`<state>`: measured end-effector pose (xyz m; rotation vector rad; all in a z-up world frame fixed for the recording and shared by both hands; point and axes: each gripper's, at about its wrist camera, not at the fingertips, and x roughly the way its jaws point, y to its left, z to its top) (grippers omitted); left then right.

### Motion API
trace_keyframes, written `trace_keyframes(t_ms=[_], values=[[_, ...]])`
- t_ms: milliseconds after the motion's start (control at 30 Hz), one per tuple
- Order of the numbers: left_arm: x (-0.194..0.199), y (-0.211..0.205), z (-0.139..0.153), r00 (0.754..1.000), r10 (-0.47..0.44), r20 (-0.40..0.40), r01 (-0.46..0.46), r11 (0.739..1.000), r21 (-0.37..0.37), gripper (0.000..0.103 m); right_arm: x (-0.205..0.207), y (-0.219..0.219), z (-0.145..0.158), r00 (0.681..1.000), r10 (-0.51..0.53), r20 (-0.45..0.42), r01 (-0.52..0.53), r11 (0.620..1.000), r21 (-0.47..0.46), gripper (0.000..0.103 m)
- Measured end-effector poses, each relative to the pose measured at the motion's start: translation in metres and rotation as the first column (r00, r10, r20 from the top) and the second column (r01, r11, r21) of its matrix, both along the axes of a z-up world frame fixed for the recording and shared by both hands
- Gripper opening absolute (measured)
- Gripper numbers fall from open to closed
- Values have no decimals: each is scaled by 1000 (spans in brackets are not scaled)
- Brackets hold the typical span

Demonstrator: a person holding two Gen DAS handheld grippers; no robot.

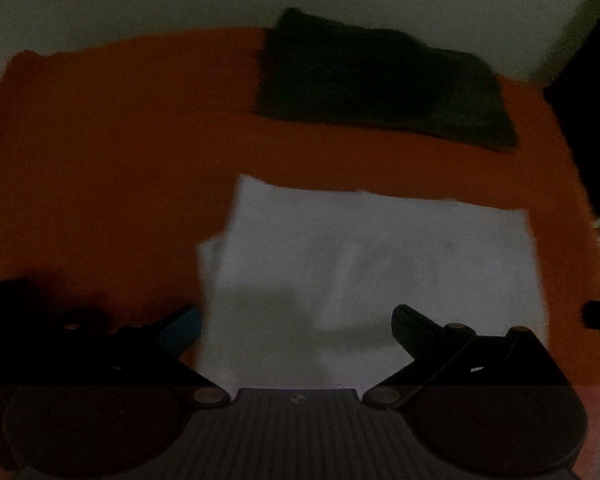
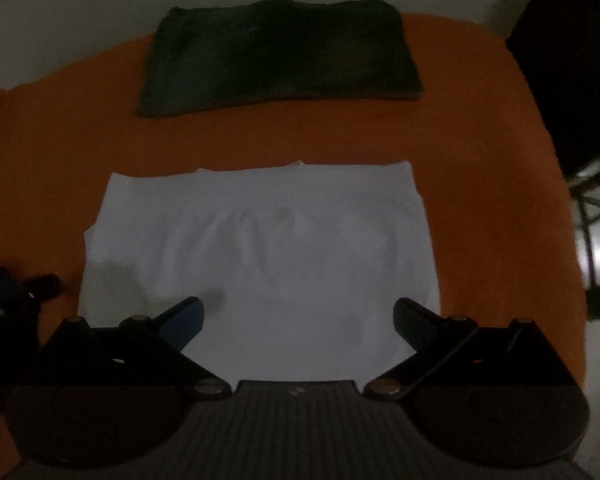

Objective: Fold clothes

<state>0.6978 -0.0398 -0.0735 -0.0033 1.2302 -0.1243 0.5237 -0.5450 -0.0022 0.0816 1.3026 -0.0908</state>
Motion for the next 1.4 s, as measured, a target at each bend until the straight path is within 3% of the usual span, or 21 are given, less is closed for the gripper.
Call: trace_keyframes(t_ms=[133, 267, 333, 467, 533, 667, 800, 933, 1000, 1100, 1133, 1167, 1233, 1267, 1300, 1333, 1367, 1400], values=[[27, 21, -42, 1000, -2, -21, 3, 1000, 28, 103, 24, -34, -46, 999, 48, -2, -48, 998, 32, 102], [54, 29, -95, 998, -32, -48, 31, 999, -13, 103, 55, -78, -106, 992, 128, 7, -128, 990, 58, 98], [70, 30, -129, 997, -55, -59, 54, 998, -22, 102, 71, -102, -134, 985, 173, 20, -174, 983, 65, 87], [89, 40, -181, 993, -86, -86, 85, 996, -11, 90, 93, -154, -177, 975, 220, 45, -223, 972, 78, 69], [97, 53, -196, 992, -79, -96, 78, 997, -23, 93, 99, -176, -194, 975, 218, 47, -221, 970, 102, 55], [103, 78, -203, 993, -71, -92, 52, 981, -188, 100, 103, -209, -217, 976, 212, 57, -219, 949, 228, 56], [104, 88, -202, 987, -147, -69, 117, 938, -327, 101, 107, -235, -240, 974, 217, 63, -225, 907, 355, 60], [113, 97, -207, 977, -191, -101, 126, 883, -452, 101, 112, -243, -249, 965, 253, 65, -253, 846, 470, 66], [118, 101, -215, 973, -197, -123, 101, 837, -537, 101, 116, -247, -251, 965, 253, 69, -250, 805, 538, 66], [126, 101, -224, 956, -227, -184, 33, 711, -703, 92, 126, -247, -260, 971, 234, 43, -207, 742, 638, 66], [129, 96, -227, 949, -240, -203, 30, 712, -702, 92, 129, -243, -261, 971, 237, 36, -200, 719, 666, 64], [129, 83, -224, 949, -252, -187, 73, 757, -650, 92, 132, -239, -263, 970, 242, 28, -194, 698, 689, 64], [126, 59, -219, 942, -301, -150, 174, 818, -549, 90, 138, -228, -269, 966, 259, 6, -184, 671, 719, 62], [122, 58, -215, 952, -278, -126, 181, 846, -502, 69, 140, -221, -272, 964, 266, -2, -181, 663, 727, 62], [118, 57, -211, 962, -256, -99, 185, 871, -455, 29, 141, -215, -275, 963, 269, -1, -186, 667, 721, 54], [115, 56, -208, 969, -235, -72, 187, 895, -406, 19, 141, -211, -279, 963, 268, 4, -193, 684, 704, 32], [112, 63, -205, 977, -203, -67, 153, 883, -443, 12, 141, -207, -282, 964, 265, 14, -204, 709, 675, 20], [107, 72, -203, 981, -184, -64, 127, 854, -504, 10, 139, -207, -280, 965, 261, 36, -220, 720, 658, 18]])
